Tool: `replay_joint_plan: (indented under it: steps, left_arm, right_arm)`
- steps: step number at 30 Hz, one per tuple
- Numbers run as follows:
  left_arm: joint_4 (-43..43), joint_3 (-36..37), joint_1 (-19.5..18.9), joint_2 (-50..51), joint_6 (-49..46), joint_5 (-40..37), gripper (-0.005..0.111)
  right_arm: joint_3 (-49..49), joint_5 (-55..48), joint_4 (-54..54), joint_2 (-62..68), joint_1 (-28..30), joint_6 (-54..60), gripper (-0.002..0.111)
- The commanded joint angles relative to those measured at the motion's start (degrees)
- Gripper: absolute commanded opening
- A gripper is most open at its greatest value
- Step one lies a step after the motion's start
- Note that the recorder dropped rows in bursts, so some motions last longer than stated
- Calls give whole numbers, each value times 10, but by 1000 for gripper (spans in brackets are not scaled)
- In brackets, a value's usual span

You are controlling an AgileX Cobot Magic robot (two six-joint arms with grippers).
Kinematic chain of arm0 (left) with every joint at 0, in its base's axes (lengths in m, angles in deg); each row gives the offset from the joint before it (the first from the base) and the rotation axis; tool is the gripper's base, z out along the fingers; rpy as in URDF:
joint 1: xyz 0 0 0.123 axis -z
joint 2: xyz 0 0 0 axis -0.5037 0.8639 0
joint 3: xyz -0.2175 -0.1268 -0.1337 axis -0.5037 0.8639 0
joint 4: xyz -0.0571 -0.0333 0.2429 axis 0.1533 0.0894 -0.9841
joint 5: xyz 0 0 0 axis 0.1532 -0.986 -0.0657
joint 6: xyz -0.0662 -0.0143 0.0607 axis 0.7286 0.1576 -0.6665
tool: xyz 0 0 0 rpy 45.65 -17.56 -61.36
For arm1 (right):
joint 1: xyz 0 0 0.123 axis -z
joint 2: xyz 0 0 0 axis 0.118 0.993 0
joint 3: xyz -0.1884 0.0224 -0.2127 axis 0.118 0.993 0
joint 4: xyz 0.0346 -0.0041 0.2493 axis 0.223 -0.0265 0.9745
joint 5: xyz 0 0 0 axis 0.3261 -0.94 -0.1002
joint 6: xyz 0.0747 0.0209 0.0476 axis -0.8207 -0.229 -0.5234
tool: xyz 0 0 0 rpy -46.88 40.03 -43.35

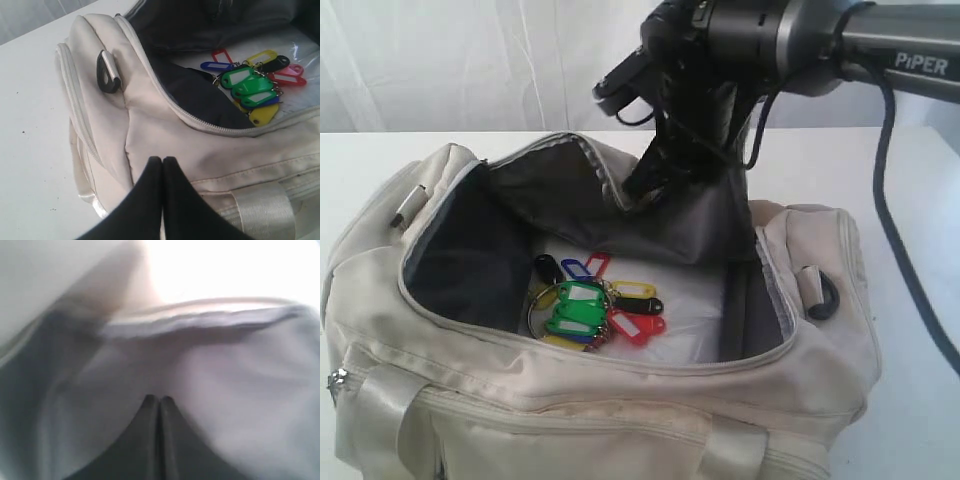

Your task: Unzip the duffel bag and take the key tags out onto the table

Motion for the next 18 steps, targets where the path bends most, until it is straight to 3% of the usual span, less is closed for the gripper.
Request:
replay_joint_plan:
  steps: [1,8,14,18]
  left_arm:
    - [13,4,-1,-4,5,2,0]
    - [13,4,-1,-4,5,2,0]
    - [14,4,-1,-4,5,2,0]
    - [14,4,-1,-4,5,2,0]
  right_arm:
    - [-44,29,-14,17,58,-26,0]
    - [-82,23,-14,28,111,-50,0]
    - [-82,6,-16,-20,117,-51,0]
    - [-82,2,50,-67,117,-46,0]
